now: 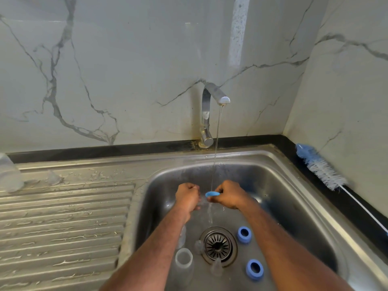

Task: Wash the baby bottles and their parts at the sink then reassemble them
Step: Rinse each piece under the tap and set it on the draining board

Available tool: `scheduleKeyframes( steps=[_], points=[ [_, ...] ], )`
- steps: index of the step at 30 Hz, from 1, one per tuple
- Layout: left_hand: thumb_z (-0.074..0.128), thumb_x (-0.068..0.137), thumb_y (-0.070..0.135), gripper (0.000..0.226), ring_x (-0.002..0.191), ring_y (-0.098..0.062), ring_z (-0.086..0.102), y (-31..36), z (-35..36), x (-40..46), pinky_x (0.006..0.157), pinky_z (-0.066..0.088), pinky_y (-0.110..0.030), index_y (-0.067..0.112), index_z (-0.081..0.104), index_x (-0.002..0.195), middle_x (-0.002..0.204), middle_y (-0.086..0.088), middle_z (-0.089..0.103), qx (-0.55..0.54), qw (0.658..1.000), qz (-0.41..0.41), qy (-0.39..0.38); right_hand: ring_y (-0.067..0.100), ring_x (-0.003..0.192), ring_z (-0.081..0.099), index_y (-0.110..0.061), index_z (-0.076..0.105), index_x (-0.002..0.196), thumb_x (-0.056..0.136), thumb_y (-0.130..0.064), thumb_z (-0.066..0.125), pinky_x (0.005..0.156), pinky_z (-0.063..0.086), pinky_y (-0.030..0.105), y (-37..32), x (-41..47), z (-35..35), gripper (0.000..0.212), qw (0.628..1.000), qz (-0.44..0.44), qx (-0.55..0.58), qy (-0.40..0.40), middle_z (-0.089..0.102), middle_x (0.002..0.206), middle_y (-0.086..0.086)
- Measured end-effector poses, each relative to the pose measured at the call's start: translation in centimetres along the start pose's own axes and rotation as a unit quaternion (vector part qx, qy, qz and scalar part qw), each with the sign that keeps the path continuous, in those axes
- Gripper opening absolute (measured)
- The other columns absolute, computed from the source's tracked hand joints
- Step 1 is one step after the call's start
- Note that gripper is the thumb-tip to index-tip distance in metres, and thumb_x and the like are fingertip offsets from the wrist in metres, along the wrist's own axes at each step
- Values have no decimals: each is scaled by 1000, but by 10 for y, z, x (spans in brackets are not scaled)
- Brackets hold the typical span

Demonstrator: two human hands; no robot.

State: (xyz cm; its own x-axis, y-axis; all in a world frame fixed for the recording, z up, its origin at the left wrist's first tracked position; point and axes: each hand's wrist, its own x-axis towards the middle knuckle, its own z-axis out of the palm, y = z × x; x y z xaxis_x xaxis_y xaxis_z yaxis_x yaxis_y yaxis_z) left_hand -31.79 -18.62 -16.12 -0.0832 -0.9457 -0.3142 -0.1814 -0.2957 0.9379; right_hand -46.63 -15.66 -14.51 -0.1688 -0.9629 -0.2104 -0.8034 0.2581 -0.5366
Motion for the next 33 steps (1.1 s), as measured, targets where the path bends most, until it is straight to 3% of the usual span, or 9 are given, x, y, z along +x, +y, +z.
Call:
scheduleKeyframes(
  steps=[4, 7, 13, 17, 21, 25, 27, 30, 33],
  points=[
    [47, 100, 9, 19, 79, -22, 65, -1, 3, -2, 61, 54, -33, 12, 66, 98, 92, -13, 68, 7, 1000, 7, -11, 17, 69, 63, -9, 72, 83, 89, -54, 69, 67, 54, 33, 1, 0, -2, 46, 999, 28, 31, -26, 72, 80, 6],
    [47, 99, 9, 19, 75, -21, 64, -2, 4, 0, 63, 53, -33, 13, 66, 95, 89, -10, 67, 17, 1000, 9, -15, 11, 50, 52, -12, 67, 70, 89, -54, 69, 63, 49, 31, 1, 0, -1, 46, 999, 40, 2, -2, 59, 57, -1],
    [48, 98, 8, 20, 74, -20, 64, -3, 6, -3, 58, 53, -30, 10, 68, 97, 91, -10, 69, 30, 999, 9, -24, 11, 48, 50, -15, 62, 67, 86, -57, 70, 62, 50, 32, 0, 2, 1, 47, 999, 51, -2, 16, 56, 56, -1],
    [54, 97, 2, 20, 76, -17, 65, -4, 7, -3, 56, 53, -26, 14, 71, 101, 96, -10, 73, 31, 998, 19, -49, 14, 66, 63, -11, 73, 89, 85, -41, 78, 65, 54, 32, 1, 2, 1, 31, 995, 46, 80, 28, 72, 79, 7],
    [64, 91, -5, 32, 88, -12, 68, -4, 6, -4, 61, 55, -24, 19, 73, 108, 101, 1, 75, 9, 993, 85, -79, 17, 82, 68, -18, 61, 124, 93, -25, 72, 79, 58, 33, 7, 3, 0, 34, 942, 69, 327, -29, 73, 103, 9],
    [76, 83, 0, 39, 96, -12, 72, -6, 7, -3, 79, 60, -29, 18, 73, 117, 104, 2, 76, 39, 985, 156, -66, 22, 79, 65, -6, 65, 122, 104, -31, 53, 77, 56, 35, 3, -3, -2, 32, 889, 93, 439, -89, 71, 92, 13],
    [81, 81, 6, 36, 96, -8, 72, -7, 7, -3, 86, 59, -28, 19, 74, 113, 101, 5, 76, 71, 976, 196, -67, 22, 73, 64, -7, 66, 117, 106, -39, 46, 70, 55, 34, -1, -7, -2, 39, 889, 104, 438, -87, 69, 80, 12],
    [82, 79, 7, 28, 84, -1, 71, -5, 9, -8, 75, 53, -13, 22, 76, 101, 89, 8, 76, 122, 958, 248, -77, 20, 67, 62, -9, 67, 112, 105, -47, 44, 62, 52, 30, -3, -8, 1, 45, 897, 114, 423, -57, 64, 69, 8],
    [76, 84, 12, 11, 65, 6, 61, -5, 11, -6, 61, 42, -8, 21, 71, 82, 69, 10, 67, 176, 946, 267, -53, 17, 64, 64, -7, 68, 104, 107, -47, 36, 60, 52, 27, -8, -9, 5, 51, 950, 82, 301, -7, 71, 76, 11]
  ],
)
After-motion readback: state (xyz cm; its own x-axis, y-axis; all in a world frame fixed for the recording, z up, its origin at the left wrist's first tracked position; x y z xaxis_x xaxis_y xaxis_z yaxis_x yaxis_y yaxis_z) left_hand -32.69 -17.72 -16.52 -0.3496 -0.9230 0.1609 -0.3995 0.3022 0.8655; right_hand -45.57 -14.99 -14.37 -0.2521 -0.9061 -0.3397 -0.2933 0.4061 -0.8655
